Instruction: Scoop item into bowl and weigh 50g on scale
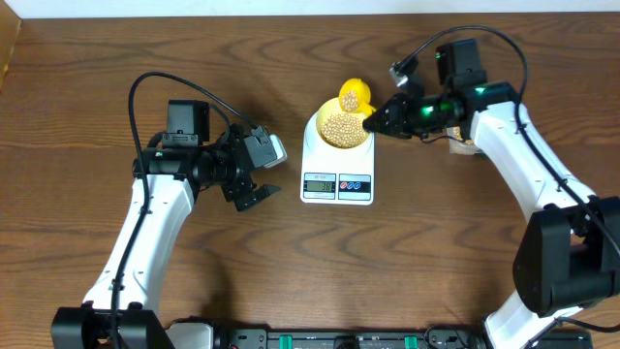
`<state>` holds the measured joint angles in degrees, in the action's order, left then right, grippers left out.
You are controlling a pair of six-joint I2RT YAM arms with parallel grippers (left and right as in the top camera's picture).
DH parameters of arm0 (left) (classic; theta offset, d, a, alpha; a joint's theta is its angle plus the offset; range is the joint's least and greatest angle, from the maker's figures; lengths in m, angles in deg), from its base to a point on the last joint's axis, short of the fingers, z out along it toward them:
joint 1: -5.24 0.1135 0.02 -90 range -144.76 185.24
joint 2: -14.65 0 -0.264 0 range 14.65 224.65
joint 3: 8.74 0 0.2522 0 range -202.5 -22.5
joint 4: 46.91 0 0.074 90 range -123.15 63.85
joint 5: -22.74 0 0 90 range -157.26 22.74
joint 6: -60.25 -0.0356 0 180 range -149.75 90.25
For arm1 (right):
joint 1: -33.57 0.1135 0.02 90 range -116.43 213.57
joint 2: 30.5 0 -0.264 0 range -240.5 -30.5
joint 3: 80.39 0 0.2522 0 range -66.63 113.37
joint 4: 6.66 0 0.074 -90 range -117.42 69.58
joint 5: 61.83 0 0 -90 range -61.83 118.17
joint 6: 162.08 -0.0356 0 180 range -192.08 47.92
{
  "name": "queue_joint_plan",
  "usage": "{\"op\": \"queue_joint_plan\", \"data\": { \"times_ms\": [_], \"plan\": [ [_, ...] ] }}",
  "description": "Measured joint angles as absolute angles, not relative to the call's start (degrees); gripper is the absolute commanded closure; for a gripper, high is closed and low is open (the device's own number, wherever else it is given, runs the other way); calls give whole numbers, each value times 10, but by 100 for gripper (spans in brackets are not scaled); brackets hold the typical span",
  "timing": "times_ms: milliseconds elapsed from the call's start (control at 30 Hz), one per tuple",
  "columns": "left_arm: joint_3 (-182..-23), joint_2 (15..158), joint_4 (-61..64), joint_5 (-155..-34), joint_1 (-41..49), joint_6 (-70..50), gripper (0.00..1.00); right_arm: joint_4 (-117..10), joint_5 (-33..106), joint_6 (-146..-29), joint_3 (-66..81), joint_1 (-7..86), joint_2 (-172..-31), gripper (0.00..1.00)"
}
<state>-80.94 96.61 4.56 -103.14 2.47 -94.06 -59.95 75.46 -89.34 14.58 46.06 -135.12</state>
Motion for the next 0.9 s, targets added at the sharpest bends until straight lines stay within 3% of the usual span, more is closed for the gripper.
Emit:
{"op": "queue_joint_plan", "data": {
  "times_ms": [567,900],
  "plan": [
    [-809,966,46,-1031,25,-941,3,-724,438,-748,267,586,-1351,99],
    [-809,966,46,-1031,25,-941,2,-733,254,-680,268,663,-1351,99]
  ]
}}
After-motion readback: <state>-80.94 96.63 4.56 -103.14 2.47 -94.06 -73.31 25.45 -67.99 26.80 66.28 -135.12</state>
